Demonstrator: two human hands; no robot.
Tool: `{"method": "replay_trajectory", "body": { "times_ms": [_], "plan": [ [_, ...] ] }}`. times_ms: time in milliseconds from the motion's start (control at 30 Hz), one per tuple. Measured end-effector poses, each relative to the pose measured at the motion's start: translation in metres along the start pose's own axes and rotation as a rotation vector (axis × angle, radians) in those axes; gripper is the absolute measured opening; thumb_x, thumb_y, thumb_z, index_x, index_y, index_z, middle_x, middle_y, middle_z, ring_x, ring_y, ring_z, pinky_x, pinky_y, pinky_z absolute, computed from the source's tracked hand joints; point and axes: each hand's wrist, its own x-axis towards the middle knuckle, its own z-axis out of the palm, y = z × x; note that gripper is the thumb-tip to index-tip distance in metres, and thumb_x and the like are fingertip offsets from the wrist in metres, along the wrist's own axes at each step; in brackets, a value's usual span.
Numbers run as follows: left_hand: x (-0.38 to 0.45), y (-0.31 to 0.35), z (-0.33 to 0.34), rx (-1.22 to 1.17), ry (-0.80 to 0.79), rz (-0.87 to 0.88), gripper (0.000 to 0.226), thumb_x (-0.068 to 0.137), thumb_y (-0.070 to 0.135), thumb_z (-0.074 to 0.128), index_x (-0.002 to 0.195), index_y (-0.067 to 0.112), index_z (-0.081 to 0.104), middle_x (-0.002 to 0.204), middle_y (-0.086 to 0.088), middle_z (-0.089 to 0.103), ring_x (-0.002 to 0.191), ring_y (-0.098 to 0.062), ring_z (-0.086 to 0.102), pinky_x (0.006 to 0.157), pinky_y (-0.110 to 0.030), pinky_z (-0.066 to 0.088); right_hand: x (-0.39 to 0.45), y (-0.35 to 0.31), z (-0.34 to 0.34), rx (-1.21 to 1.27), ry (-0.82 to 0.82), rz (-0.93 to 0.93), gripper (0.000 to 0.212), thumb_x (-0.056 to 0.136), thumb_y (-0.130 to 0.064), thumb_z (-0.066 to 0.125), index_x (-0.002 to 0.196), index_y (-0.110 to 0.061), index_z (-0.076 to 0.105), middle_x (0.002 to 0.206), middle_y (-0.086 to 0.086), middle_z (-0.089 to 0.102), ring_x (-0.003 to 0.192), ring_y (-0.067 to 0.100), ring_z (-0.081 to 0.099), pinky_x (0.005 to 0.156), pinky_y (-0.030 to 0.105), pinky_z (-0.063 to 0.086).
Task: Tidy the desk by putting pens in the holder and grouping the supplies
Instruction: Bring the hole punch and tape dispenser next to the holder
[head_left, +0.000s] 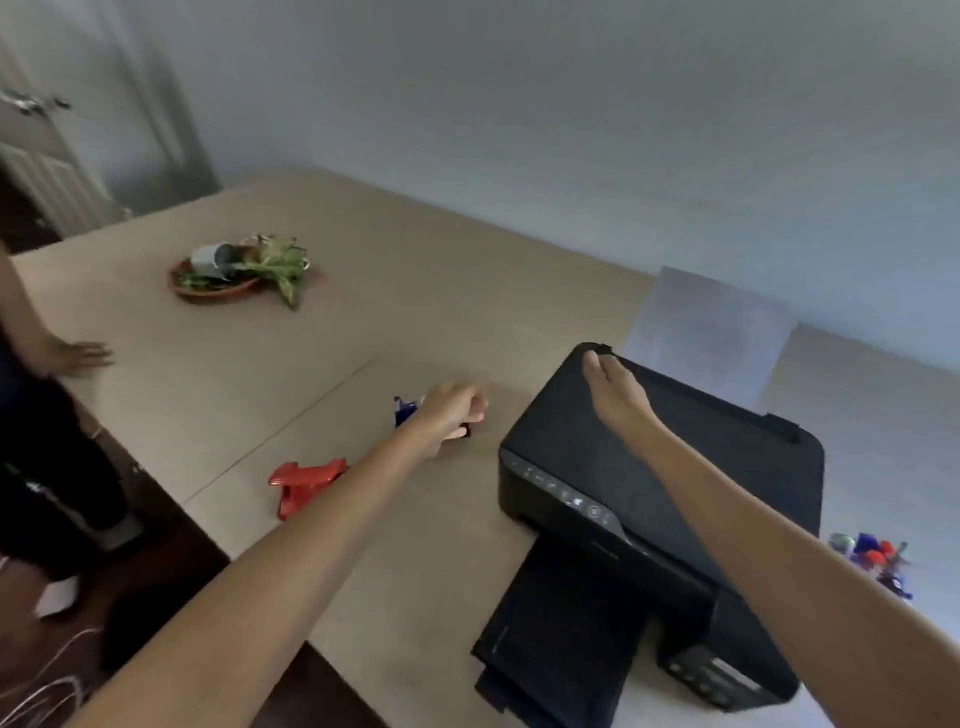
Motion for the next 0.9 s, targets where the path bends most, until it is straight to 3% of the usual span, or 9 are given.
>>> {"method": "replay_trajectory", "body": {
  "times_ms": [67,133,167,200,267,367,500,700,900],
  "plan": [
    [-0.004,-0.03,-0.056,0.134,0.062,0.02,0.015,0.093,0.025,0.047,0.084,0.021,0.058,0.084,0.001,0.057,0.068,-0.013,0.051,0.059,-0.026,0.037,0.01,-0.018,0.047,-0.016,-0.094,-0.022,0.047,0.098,-0.047,0.032,0.127,-0.014,0.048,0.115,0.006,0.055,0.102,0.023,0.051,0.084,0.032,0.039],
    [-0.002,-0.066,-0.107,0.32,0.128,0.027,0.022,0.085,0.026,0.048,0.063,0.024,0.048,0.066,0.0,0.046,0.063,-0.019,0.043,0.06,-0.035,0.034,0.02,-0.031,0.091,-0.056,-0.179,-0.03,0.046,0.097,-0.044,0.039,0.132,-0.015,0.045,0.13,0.008,0.055,0.11,0.025,0.053,0.087,0.036,0.044],
    [0.001,-0.084,-0.132,0.425,0.145,-0.026,0.02,0.085,0.023,0.05,0.067,0.021,0.056,0.07,-0.005,0.054,0.068,-0.024,0.051,0.066,-0.037,0.038,0.025,-0.037,0.113,-0.086,-0.219,-0.033,0.044,0.096,-0.041,0.042,0.133,-0.016,0.044,0.131,0.009,0.055,0.107,0.024,0.053,0.084,0.036,0.046],
    [0.007,-0.104,-0.155,0.536,0.162,-0.063,0.015,0.087,0.022,0.054,0.087,0.015,0.067,0.089,-0.011,0.065,0.087,-0.028,0.061,0.078,-0.038,0.044,0.029,-0.042,0.134,-0.117,-0.253,-0.033,0.043,0.096,-0.037,0.045,0.133,-0.015,0.043,0.13,0.01,0.054,0.101,0.022,0.053,0.079,0.034,0.045],
    [0.017,-0.135,-0.191,0.733,0.169,-0.108,0.045,0.086,0.021,0.063,0.129,0.01,0.057,0.132,-0.011,0.058,0.125,-0.029,0.053,0.104,-0.036,0.041,0.039,-0.047,0.168,-0.199,-0.296,-0.046,0.044,0.093,-0.031,0.052,0.132,-0.011,0.043,0.12,0.009,0.054,0.096,0.02,0.049,0.075,0.03,0.041],
    [0.022,-0.158,-0.219,0.909,0.064,-0.116,0.065,0.078,0.016,0.07,0.139,0.013,0.047,0.14,-0.01,0.05,0.129,-0.028,0.049,0.107,-0.038,0.043,0.06,-0.04,0.207,-0.375,-0.342,-0.092,0.048,0.085,-0.024,0.063,0.127,-0.009,0.045,0.12,0.013,0.054,0.101,0.027,0.052,0.077,0.032,0.042],
    [0.04,-0.178,-0.229,0.979,-0.047,-0.096,0.074,0.077,0.016,0.069,0.145,0.017,0.038,0.143,-0.006,0.044,0.133,-0.025,0.043,0.108,-0.037,0.041,0.093,-0.024,0.24,-0.643,-0.376,-0.116,0.063,0.076,-0.018,0.069,0.131,-0.008,0.039,0.132,0.017,0.041,0.116,0.038,0.045,0.094,0.041,0.042],
    [0.071,-0.187,-0.235,0.994,-0.11,-0.047,0.068,0.077,0.025,0.07,0.141,0.018,0.046,0.131,-0.01,0.053,0.127,-0.027,0.047,0.102,-0.034,0.042,0.128,0.002,0.264,-0.854,-0.404,-0.183,0.072,0.075,-0.012,0.071,0.137,-0.007,0.033,0.135,0.016,0.037,0.117,0.039,0.041,0.096,0.042,0.042],
    [0.082,-0.184,-0.241,0.928,-0.136,-0.075,0.066,0.074,0.022,0.076,0.136,0.013,0.052,0.132,-0.009,0.057,0.119,-0.026,0.056,0.094,-0.03,0.045,0.138,0.004,0.267,-0.743,-0.448,-0.108,0.043,0.072,-0.025,0.078,0.097,-0.01,0.047,0.11,0.017,0.057,0.087,0.029,0.052,0.069,0.034,0.042]
  ]
}}
